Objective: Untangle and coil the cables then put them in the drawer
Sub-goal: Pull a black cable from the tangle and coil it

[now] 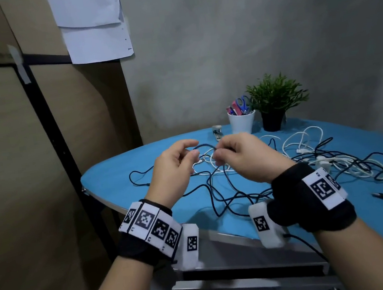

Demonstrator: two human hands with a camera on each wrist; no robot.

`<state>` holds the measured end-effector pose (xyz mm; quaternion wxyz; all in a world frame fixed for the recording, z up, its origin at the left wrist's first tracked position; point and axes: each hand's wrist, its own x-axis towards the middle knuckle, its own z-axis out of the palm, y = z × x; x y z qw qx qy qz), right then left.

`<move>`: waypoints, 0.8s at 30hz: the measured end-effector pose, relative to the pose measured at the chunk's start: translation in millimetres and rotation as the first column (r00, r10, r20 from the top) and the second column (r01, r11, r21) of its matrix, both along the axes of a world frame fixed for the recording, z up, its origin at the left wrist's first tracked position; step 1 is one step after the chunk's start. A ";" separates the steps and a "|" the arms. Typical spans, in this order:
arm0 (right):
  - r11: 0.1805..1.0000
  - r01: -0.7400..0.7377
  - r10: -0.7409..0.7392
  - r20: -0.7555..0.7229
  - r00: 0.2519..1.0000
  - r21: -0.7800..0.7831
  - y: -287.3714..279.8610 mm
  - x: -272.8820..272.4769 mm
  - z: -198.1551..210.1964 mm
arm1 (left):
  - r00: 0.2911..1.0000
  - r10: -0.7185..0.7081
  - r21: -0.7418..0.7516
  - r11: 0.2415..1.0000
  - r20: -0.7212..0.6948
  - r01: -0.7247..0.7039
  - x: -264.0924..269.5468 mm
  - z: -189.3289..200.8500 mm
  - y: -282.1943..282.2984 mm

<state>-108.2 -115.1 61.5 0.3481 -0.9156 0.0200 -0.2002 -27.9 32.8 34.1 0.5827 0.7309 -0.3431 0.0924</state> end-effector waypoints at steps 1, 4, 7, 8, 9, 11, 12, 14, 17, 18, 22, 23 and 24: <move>0.992 -0.009 0.007 0.016 1.000 0.125 0.6 0.5 0.5 | 0.999 -0.008 -0.022 1.000 -0.033 0.007 -0.6 -1.8 1.8; 0.972 -0.012 0.018 -0.022 1.000 0.233 -1.6 -2.4 0.0 | 0.997 -0.002 -0.028 1.000 -0.072 0.000 -3.1 -12.3 10.1; 0.958 -0.089 0.117 -0.090 0.989 0.272 0.4 -10.8 -1.7 | 0.996 0.034 -0.049 0.998 -0.082 -0.038 -1.8 -24.3 13.3; 0.927 -0.127 0.159 -0.061 0.985 0.352 2.6 -13.1 -2.1 | 0.995 0.051 -0.048 0.997 -0.089 -0.055 -1.1 -28.0 11.9; 0.870 -0.159 0.181 -0.003 0.983 0.466 5.1 -15.0 -1.1 | 0.994 0.058 -0.045 0.997 -0.092 -0.062 -1.2 -30.9 9.3; 0.683 -0.220 0.173 0.138 0.975 0.697 7.4 -18.2 3.5 | 0.995 0.042 0.009 0.999 -0.095 -0.041 -3.0 -38.1 2.0; 0.558 -0.258 0.153 0.207 0.966 0.789 7.0 -19.6 7.3 | 0.996 0.013 0.061 0.998 -0.091 -0.008 -6.1 -40.8 -2.0; 0.318 -0.361 0.104 0.346 0.933 0.877 1.8 -20.0 13.9 | 0.996 -0.066 0.227 0.971 -0.053 0.077 -13.2 -45.4 -10.2; 0.302 -0.388 -0.054 0.422 0.905 0.871 -8.6 -10.1 17.4 | 0.986 -0.163 0.462 0.877 0.019 0.136 -23.1 -44.1 -17.3; 0.424 -0.320 -0.110 0.399 0.910 0.847 -13.7 -5.7 15.5 | 0.983 -0.183 0.480 0.862 0.000 0.160 -23.0 -41.7 -17.9; 0.942 0.177 -0.261 0.290 0.921 0.284 -37.5 -5.8 1.7 | 0.959 -0.190 0.319 0.914 -0.209 0.250 -15.9 -25.9 -17.3; 0.960 0.223 -0.259 0.231 0.938 0.168 -41.9 -8.4 -0.4 | 0.939 -0.203 0.221 0.938 -0.277 0.268 -14.1 -20.8 -17.1; 0.969 0.230 -0.242 0.168 0.955 0.091 -44.9 -9.9 -3.3 | 0.926 -0.218 0.133 0.954 -0.308 0.269 -12.3 -16.1 -17.0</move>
